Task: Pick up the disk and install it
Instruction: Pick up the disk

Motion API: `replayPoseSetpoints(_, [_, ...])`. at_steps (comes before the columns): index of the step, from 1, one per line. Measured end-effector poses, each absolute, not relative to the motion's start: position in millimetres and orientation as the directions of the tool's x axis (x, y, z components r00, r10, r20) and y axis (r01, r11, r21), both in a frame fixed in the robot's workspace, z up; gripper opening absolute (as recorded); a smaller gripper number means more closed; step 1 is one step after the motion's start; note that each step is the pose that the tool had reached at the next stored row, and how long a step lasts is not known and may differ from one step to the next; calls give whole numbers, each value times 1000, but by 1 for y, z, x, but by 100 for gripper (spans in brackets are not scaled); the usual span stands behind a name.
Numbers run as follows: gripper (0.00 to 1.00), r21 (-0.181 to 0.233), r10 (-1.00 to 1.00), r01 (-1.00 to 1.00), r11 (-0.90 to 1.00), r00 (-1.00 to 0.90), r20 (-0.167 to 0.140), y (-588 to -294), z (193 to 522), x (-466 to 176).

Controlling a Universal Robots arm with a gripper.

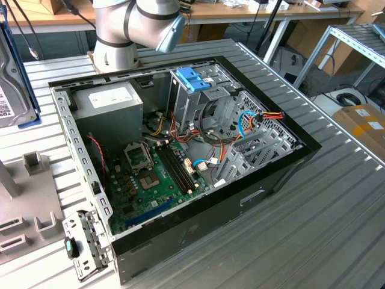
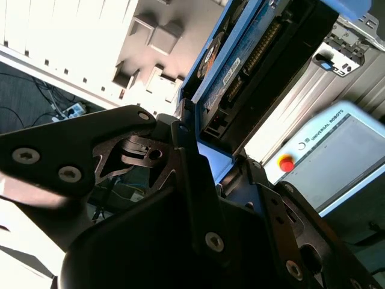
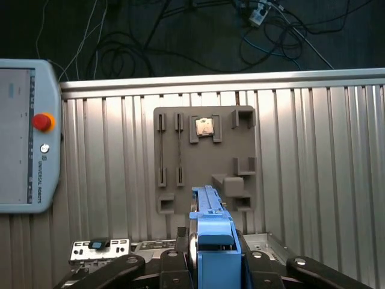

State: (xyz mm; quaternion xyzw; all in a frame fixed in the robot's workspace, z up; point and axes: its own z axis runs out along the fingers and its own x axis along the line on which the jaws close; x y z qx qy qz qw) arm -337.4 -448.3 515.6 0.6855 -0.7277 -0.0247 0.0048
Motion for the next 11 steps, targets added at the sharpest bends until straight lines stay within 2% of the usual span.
replayPoseSetpoints(11, [37,43,-998,-997,59,-60,-27,-448,515,-331])
